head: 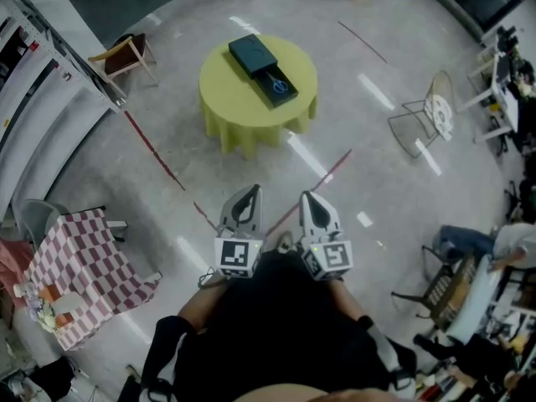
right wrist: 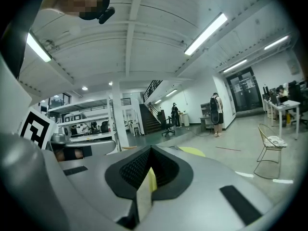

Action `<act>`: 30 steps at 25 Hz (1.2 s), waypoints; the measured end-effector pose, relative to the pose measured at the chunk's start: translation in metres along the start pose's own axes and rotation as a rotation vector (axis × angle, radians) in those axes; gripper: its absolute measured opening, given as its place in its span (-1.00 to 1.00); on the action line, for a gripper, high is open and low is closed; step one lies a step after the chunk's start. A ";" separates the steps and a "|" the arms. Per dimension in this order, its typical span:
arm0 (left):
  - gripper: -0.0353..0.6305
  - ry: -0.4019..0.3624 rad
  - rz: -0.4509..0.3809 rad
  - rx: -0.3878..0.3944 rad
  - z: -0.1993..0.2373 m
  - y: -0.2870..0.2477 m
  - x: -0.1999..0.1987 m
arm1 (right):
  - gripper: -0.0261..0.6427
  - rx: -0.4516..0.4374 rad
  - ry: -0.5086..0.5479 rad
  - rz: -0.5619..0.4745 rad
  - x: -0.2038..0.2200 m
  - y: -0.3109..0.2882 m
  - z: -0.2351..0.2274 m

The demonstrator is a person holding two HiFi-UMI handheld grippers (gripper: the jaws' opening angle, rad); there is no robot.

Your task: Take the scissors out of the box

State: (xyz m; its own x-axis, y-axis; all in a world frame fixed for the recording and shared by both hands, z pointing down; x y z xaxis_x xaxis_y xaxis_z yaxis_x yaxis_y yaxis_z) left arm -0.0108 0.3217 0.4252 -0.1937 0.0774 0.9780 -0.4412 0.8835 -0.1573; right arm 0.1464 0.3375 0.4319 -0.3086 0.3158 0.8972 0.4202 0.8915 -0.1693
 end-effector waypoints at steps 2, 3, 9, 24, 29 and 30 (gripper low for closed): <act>-0.92 0.002 -0.002 0.004 0.004 0.002 0.000 | -0.95 0.001 -0.002 0.000 0.000 -0.001 0.004; -0.92 0.004 -0.002 0.005 0.006 0.002 0.000 | -0.95 0.006 -0.002 0.004 0.001 -0.002 0.006; -0.92 0.003 0.001 0.021 0.023 0.007 0.005 | -0.95 0.051 -0.010 0.016 0.011 -0.009 0.016; -0.92 0.004 -0.021 0.087 0.068 0.003 0.021 | -0.95 0.081 -0.022 -0.019 0.028 -0.042 0.044; -0.92 0.019 -0.007 0.100 0.068 -0.016 0.028 | -0.95 0.074 -0.023 -0.011 0.027 -0.061 0.032; -0.92 0.018 -0.005 0.100 0.069 -0.022 0.028 | -0.95 0.072 -0.025 -0.009 0.025 -0.069 0.027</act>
State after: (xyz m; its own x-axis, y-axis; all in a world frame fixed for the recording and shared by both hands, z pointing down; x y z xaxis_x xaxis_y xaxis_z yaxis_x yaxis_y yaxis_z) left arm -0.0671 0.2726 0.4469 -0.1763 0.0822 0.9809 -0.5276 0.8334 -0.1647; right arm 0.0867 0.2932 0.4549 -0.3334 0.3146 0.8888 0.3553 0.9151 -0.1906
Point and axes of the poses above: the fingertips, and each gripper's own axes: y backward along the fingers, z to its left, x out of its underside, the point moved 5 cm from there along y, backward along the fingers, and after that the axes turned 15 degrees about -y, right-handed, at the moved point
